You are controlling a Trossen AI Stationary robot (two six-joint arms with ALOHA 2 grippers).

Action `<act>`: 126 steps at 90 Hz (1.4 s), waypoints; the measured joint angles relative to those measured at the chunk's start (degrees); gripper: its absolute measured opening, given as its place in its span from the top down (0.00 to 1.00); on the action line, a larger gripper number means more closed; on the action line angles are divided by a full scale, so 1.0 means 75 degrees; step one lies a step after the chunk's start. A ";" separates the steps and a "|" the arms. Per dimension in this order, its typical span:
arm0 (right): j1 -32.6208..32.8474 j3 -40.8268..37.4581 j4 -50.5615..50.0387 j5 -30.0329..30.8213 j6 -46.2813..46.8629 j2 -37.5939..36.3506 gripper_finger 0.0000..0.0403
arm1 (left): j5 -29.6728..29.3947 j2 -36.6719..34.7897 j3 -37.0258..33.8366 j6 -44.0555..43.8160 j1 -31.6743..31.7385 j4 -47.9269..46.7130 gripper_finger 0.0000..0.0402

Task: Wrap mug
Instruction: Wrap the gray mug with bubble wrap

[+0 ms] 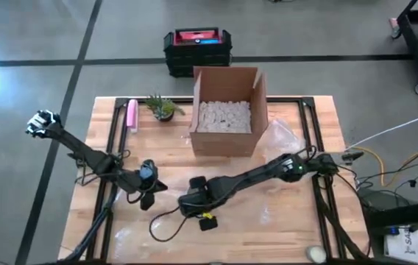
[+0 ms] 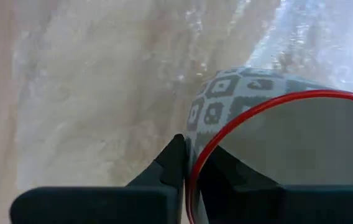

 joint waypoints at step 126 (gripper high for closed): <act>0.0064 -0.6948 0.0018 0.0191 0.3120 -0.4325 0.58 | 0.0254 0.0224 0.0001 0.0406 -0.0033 0.0205 1.00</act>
